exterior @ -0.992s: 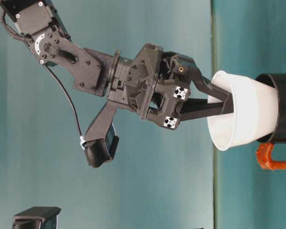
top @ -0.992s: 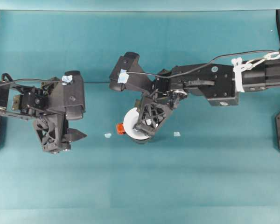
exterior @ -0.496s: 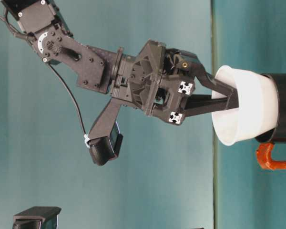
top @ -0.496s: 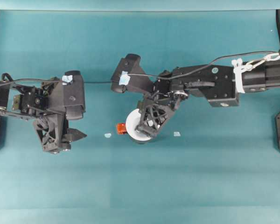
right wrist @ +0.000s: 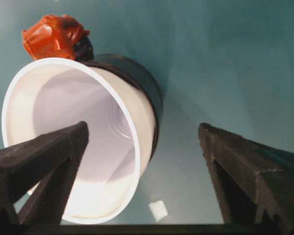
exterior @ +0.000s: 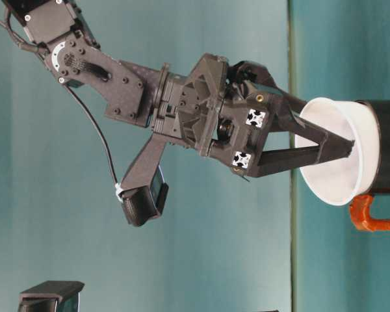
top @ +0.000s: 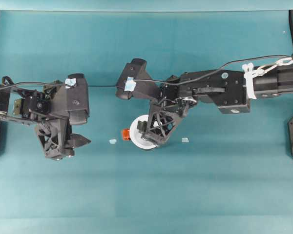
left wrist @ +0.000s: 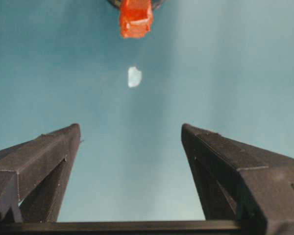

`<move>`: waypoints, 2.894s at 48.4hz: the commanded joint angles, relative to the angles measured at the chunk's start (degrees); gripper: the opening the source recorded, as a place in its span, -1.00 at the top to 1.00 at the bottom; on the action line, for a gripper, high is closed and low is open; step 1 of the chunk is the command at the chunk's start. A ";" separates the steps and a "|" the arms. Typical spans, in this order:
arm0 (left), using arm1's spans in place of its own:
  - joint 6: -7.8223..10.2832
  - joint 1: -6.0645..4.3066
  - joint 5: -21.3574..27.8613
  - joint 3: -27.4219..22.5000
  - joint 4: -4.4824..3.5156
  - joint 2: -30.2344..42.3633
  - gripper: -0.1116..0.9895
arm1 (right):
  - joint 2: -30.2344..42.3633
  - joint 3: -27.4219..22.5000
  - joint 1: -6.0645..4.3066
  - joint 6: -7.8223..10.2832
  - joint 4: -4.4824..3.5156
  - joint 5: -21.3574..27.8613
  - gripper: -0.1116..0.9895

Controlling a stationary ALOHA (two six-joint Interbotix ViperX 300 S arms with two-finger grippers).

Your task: Put the paper cup into the moved red handle cup holder.

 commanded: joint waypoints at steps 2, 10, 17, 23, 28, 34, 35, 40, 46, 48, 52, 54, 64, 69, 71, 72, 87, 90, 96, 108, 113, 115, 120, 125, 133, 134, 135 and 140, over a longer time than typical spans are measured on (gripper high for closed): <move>-0.18 0.26 -0.35 -0.44 0.18 -0.26 -0.84 | -0.62 -0.53 0.53 -0.35 -0.18 -0.62 -0.74; -0.18 0.26 -0.35 -0.35 0.18 -0.26 -0.84 | -1.85 -2.02 0.70 -0.97 -1.67 0.79 -0.73; -0.44 0.18 -0.26 -0.44 0.18 -0.35 -0.84 | -4.92 -4.13 0.53 -1.49 -4.48 2.99 -0.73; -0.53 0.00 -0.35 -0.18 0.18 -0.70 -0.84 | -8.70 -4.83 0.35 -1.67 -4.57 3.16 -0.73; -0.62 0.00 -0.35 0.00 0.18 -0.88 -0.84 | -11.51 -4.31 0.70 -1.67 -4.57 2.99 -0.73; -0.53 0.00 -0.26 0.09 0.18 -0.88 -0.84 | -14.15 -2.64 1.32 -1.76 -4.57 2.64 -0.73; -0.53 0.00 -0.35 0.09 0.18 -0.88 -0.84 | -14.59 -2.29 1.41 -1.85 -4.57 2.55 -0.73; -0.44 0.00 -0.26 0.09 0.18 -0.88 -0.84 | -16.70 0.09 1.93 -2.37 -4.57 0.70 -0.73; -0.44 0.00 -0.26 0.18 0.18 -0.88 -0.84 | -18.98 2.20 2.46 -3.60 -4.48 -0.79 -0.73; -0.44 0.00 -0.26 0.18 0.18 -0.88 -0.84 | -19.78 2.90 2.64 -4.04 -4.48 -1.05 -0.73; -0.53 0.00 -0.26 0.18 0.18 -0.88 -0.84 | -21.27 4.57 2.81 -5.19 -4.48 -1.49 -0.73; -0.53 -0.09 -0.35 0.18 0.18 -0.97 -0.84 | -21.97 5.54 2.81 -5.71 -4.48 -1.85 -0.73; -0.53 -0.26 -0.26 0.44 0.18 -1.23 -0.84 | -25.93 10.72 2.99 -6.59 -4.48 -6.68 -0.71; -0.44 -0.26 -0.26 1.58 0.18 -2.55 -0.84 | -27.77 13.10 3.52 -6.59 -4.48 -9.67 -0.69; -0.53 -0.26 -0.35 2.02 0.18 -3.25 -0.84 | -28.56 14.24 3.69 -6.59 -4.48 -10.72 -0.68; -0.53 -0.26 -0.35 2.20 0.18 -3.60 -0.84 | -28.92 14.77 3.87 -6.59 -4.48 -11.25 -0.68; -0.26 -0.35 -0.35 3.87 0.18 -7.91 -0.84 | -35.42 22.24 4.22 -6.15 -4.48 -15.21 -0.66; 0.18 -0.26 -0.26 3.78 0.18 -7.91 -0.84 | -36.04 23.12 4.22 -6.59 -4.48 -15.64 -0.66; 1.23 -0.35 -0.44 2.55 0.18 -8.17 -0.83 | -36.47 24.61 4.31 -6.59 -4.48 -15.73 -0.66; 2.11 -0.35 -1.49 1.93 0.18 -8.44 -0.81 | -36.91 26.54 4.57 -6.68 -4.48 -17.84 -0.66; 1.85 -0.35 -1.49 1.85 0.18 -8.53 -0.81 | -37.71 27.42 4.57 -6.59 -4.48 -19.07 -0.66; 1.85 -0.44 -1.49 1.93 0.18 -8.44 -0.81 | -38.06 27.77 4.48 -6.59 -4.48 -19.42 -0.66; 2.20 -0.70 -2.02 1.85 0.18 -8.44 -0.81 | -39.11 28.39 4.57 -6.59 -4.48 -20.04 -0.66; 2.11 -0.79 -4.48 2.20 0.18 -8.53 -0.81 | -39.81 29.09 4.57 -6.77 -4.48 -20.83 -0.65; 2.02 -0.97 -8.53 2.90 0.18 -8.61 -0.81 | -40.34 30.06 4.48 -7.29 -4.48 -23.55 -0.61; 1.93 -0.97 -8.88 3.16 0.18 -8.61 -0.81 | -40.43 30.15 4.57 -7.38 -4.48 -23.82 -0.61; 1.93 -0.97 -8.96 3.25 0.18 -8.53 -0.81 | -40.43 30.32 4.57 -7.47 -4.48 -24.17 -0.60; 1.85 -1.14 -8.96 3.34 0.18 -8.61 -0.81 | -40.61 30.50 4.57 -7.91 -4.48 -24.96 -0.60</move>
